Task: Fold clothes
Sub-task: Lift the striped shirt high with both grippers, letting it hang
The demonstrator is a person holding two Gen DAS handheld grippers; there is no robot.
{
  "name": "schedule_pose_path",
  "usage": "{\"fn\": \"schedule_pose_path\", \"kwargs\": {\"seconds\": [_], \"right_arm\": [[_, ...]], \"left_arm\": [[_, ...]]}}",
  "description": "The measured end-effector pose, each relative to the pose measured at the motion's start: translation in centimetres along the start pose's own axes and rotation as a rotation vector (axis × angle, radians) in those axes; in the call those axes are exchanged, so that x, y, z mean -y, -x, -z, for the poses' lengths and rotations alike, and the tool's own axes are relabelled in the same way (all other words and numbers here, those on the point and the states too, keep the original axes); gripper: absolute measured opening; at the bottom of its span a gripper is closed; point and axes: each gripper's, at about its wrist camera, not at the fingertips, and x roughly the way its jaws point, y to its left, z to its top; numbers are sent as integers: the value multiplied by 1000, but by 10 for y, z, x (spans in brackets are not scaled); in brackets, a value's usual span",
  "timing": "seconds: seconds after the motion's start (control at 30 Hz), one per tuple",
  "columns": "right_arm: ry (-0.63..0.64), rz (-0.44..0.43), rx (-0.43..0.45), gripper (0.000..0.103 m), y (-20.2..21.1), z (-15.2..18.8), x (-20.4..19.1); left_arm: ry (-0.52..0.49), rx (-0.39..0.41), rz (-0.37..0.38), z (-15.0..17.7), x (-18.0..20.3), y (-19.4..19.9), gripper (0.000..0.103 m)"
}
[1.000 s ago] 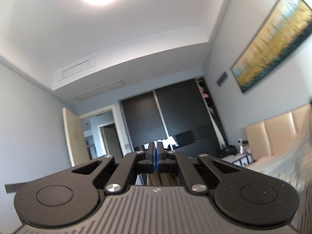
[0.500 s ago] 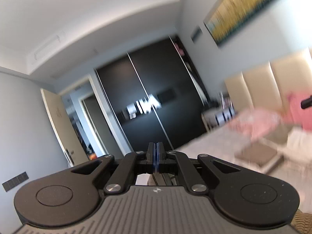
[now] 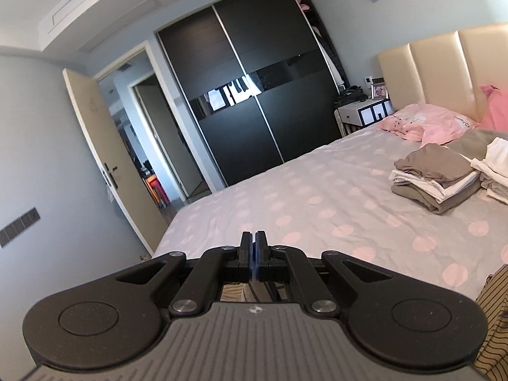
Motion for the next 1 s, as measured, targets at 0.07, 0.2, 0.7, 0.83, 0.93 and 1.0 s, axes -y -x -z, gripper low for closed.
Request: {"fn": "schedule_pose_path", "kwargs": {"seconds": [0.07, 0.2, 0.7, 0.83, 0.93, 1.0], "right_arm": [[24, -22, -17, 35, -28, -2, -13], [42, -59, -60, 36, -76, -5, -26], [26, -85, -195, 37, -173, 7, -24], [7, -96, -200, 9, -172, 10, -17], [-10, -112, -195, 5, -165, 10, -11], [-12, -125, -179, 5, -152, 9, -5]], "left_arm": [[20, 0, 8, 5, -11, 5, 0], [46, -3, 19, 7, -26, 12, 0], [67, -71, 10, 31, -53, -5, 0], [79, -90, 2, 39, -58, -10, 0], [80, -104, -12, 41, -63, -12, 0], [89, -117, -21, 43, -67, -14, 0]]}}
